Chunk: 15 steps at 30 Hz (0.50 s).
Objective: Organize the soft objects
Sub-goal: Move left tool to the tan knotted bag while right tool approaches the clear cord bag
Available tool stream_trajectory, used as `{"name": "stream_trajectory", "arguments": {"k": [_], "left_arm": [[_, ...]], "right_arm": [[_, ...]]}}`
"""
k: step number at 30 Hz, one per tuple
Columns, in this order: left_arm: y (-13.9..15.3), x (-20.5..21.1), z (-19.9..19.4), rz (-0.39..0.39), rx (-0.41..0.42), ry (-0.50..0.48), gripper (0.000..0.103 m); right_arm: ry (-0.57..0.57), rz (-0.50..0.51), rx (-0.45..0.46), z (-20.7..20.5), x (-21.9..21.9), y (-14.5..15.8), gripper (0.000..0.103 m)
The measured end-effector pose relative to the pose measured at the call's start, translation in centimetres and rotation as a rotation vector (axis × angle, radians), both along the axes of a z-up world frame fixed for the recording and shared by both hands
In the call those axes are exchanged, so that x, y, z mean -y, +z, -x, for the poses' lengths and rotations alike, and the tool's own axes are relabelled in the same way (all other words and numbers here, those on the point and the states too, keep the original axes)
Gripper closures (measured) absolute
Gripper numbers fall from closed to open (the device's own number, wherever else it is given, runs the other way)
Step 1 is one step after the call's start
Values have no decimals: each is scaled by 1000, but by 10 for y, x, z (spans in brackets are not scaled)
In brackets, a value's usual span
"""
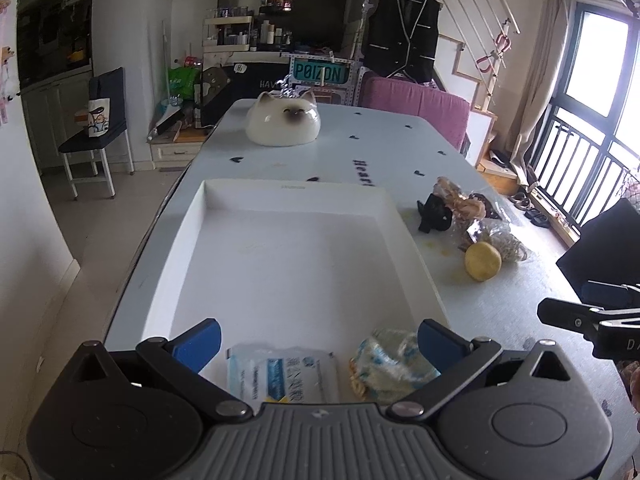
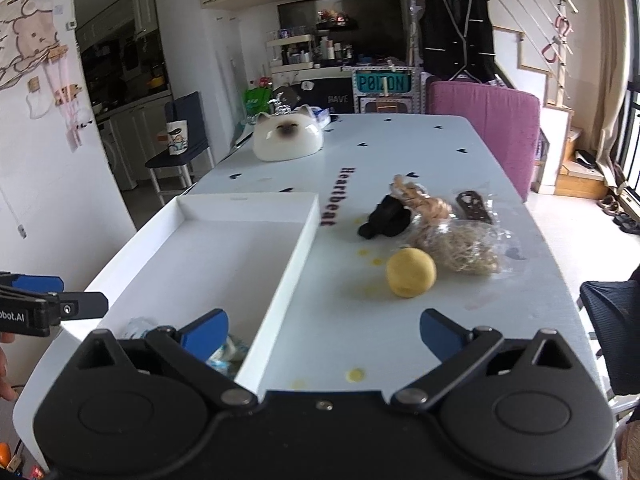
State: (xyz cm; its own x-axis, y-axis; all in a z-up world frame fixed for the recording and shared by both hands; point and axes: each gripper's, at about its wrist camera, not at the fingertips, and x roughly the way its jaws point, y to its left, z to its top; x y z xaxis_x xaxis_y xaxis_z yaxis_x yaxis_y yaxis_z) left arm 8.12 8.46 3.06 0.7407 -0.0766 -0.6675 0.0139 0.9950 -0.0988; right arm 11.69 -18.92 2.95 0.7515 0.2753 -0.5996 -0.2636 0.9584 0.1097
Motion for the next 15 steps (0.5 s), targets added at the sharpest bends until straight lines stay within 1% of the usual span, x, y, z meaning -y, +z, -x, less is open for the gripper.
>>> {"name": "stream_trajectory", "arguments": {"k": [9,15], "left_arm": [[12,29,-24,19,48,-36,0],[18,53,-42,14,77,-85,0]], "right_arm": [[-31,42,54,-10,29,10,0],[-15,115,84,-18,45,13,0]]}}
